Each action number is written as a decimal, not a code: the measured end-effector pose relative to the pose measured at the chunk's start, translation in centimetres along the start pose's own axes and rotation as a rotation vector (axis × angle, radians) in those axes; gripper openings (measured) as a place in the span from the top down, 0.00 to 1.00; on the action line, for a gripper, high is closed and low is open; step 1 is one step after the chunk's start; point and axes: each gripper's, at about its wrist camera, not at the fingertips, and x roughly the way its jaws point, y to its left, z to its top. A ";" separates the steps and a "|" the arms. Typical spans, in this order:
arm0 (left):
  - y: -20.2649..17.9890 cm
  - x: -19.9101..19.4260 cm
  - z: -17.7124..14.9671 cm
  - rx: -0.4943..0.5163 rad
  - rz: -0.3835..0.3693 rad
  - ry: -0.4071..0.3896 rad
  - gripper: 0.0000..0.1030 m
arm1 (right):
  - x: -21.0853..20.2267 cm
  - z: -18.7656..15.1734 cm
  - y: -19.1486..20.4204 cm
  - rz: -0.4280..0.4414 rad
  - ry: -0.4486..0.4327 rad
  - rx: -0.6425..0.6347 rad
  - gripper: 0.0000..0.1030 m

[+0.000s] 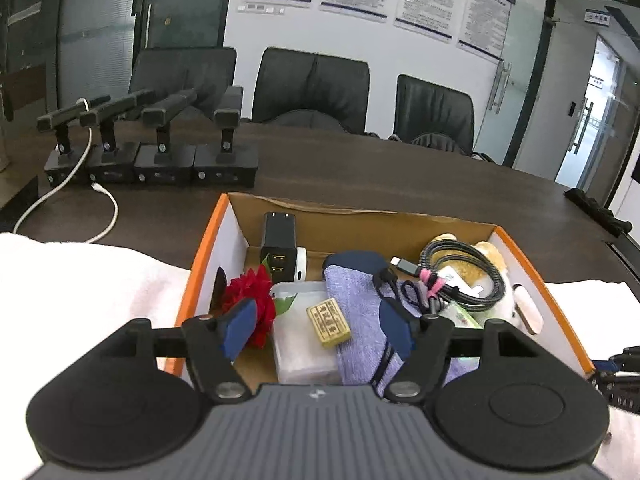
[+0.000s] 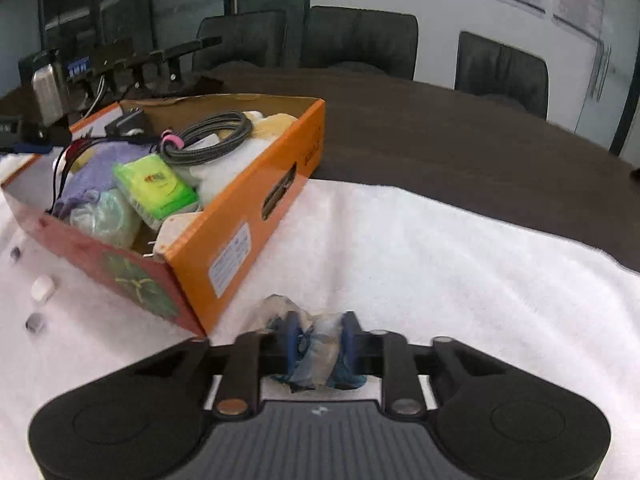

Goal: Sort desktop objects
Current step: 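Move both tools back over the small pieces on the towel, then grasp a small dark piece with the left tool while the right tool grasps the white cap, then lower the dark piece and white cap into the box and open both tools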

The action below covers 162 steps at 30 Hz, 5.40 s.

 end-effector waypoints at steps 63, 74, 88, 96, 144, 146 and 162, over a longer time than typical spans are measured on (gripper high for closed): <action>-0.9 -18.3 -22.5 -0.014 0.073 0.012 0.00 | -13.4 -13.6 21.1 -0.010 -0.178 0.125 0.05; -1.4 -18.8 -24.3 0.023 0.100 0.023 0.00 | -13.9 -15.3 21.5 -0.041 -0.162 0.119 0.03; -0.9 -20.3 -21.4 0.072 0.108 -0.068 0.00 | -13.5 -14.7 20.7 0.077 -0.133 0.084 0.01; 1.1 -15.2 -14.8 0.222 0.157 -0.046 0.00 | -13.0 -9.0 19.4 0.190 -0.221 -0.088 0.04; 0.4 -10.3 -1.8 0.046 -0.106 -0.143 0.94 | -10.0 4.7 13.5 0.161 -0.489 0.095 0.74; -0.2 -9.0 -0.2 0.036 -0.119 -0.094 0.94 | -10.4 6.5 12.3 0.145 -0.464 0.106 0.74; -7.5 1.1 0.4 0.110 -0.138 0.113 0.85 | -0.3 8.7 5.0 0.032 -0.037 0.243 0.60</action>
